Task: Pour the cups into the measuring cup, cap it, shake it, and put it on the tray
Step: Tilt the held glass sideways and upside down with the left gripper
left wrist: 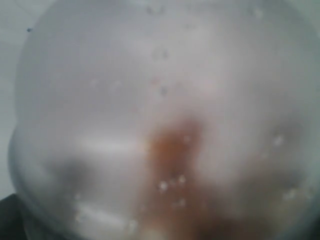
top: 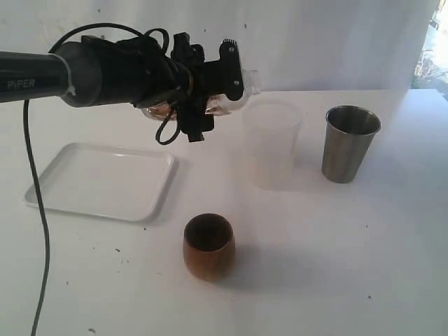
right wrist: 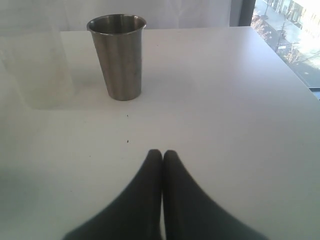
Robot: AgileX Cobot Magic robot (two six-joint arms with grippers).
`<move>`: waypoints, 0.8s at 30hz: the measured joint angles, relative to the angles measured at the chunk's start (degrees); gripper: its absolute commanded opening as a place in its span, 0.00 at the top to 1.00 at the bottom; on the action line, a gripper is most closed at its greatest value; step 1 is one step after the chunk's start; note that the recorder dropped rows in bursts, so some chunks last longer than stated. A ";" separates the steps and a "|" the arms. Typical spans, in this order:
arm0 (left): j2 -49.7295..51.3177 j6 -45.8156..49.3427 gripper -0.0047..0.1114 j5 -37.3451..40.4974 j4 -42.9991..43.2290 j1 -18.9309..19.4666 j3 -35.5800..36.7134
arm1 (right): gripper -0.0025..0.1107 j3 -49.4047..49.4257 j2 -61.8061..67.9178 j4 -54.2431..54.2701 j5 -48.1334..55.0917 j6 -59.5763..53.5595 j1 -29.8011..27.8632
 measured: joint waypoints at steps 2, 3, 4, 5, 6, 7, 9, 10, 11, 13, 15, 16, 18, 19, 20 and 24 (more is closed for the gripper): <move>0.00 0.00 0.96 0.00 1.19 -0.12 0.00 | 0.98 0.00 0.00 0.00 0.00 0.00 0.00; 0.00 0.00 0.96 -0.10 1.57 -0.20 0.00 | 0.98 0.00 0.00 0.00 0.00 0.00 0.00; 0.00 0.00 0.96 -0.24 1.69 -0.36 0.00 | 0.98 0.00 0.00 0.00 0.00 0.00 0.00; 0.00 0.00 0.96 -0.37 1.82 -0.35 0.00 | 0.98 0.00 0.00 0.00 0.00 0.00 0.00; 0.00 0.00 0.96 -0.51 1.82 -0.35 -0.08 | 0.98 0.00 0.00 0.00 0.00 0.00 0.00; 0.00 0.00 0.96 -0.63 2.04 -0.35 -0.22 | 0.98 0.00 0.00 0.00 0.00 0.00 0.00; 0.00 -0.14 0.96 -0.92 3.09 -0.38 -0.34 | 0.98 0.00 0.00 0.00 0.00 0.00 0.00; 0.00 -0.61 0.96 -0.92 3.76 -0.38 -0.70 | 0.98 0.00 0.00 0.00 0.00 0.00 0.00; 0.09 -0.96 0.96 -0.92 4.58 -0.38 -0.94 | 0.98 0.00 0.00 0.00 0.00 0.00 0.00; 0.09 -1.65 0.96 -0.92 5.50 -0.38 -1.75 | 0.98 0.00 0.00 0.00 0.00 0.00 0.00; 0.09 -2.02 0.96 -1.02 6.64 -0.38 -2.66 | 0.98 0.00 0.00 0.00 0.00 0.36 0.00; 0.09 -2.06 0.96 -0.96 7.44 -0.38 -3.09 | 0.98 0.00 0.00 0.00 0.00 0.49 0.00; 0.09 -2.28 0.96 -0.96 8.95 -0.38 -3.77 | 0.98 0.00 0.00 0.00 0.00 0.56 0.00; 0.09 -2.28 0.96 -0.96 9.82 -0.38 -4.05 | 0.98 0.00 0.00 0.00 0.00 0.56 0.00; 0.09 -2.28 0.96 -1.05 10.75 -0.48 -4.28 | 0.98 0.00 0.00 0.00 0.00 0.56 0.00; 0.09 -2.39 0.96 -1.05 14.01 -1.13 -4.58 | 0.98 0.00 0.00 0.00 0.00 0.56 0.00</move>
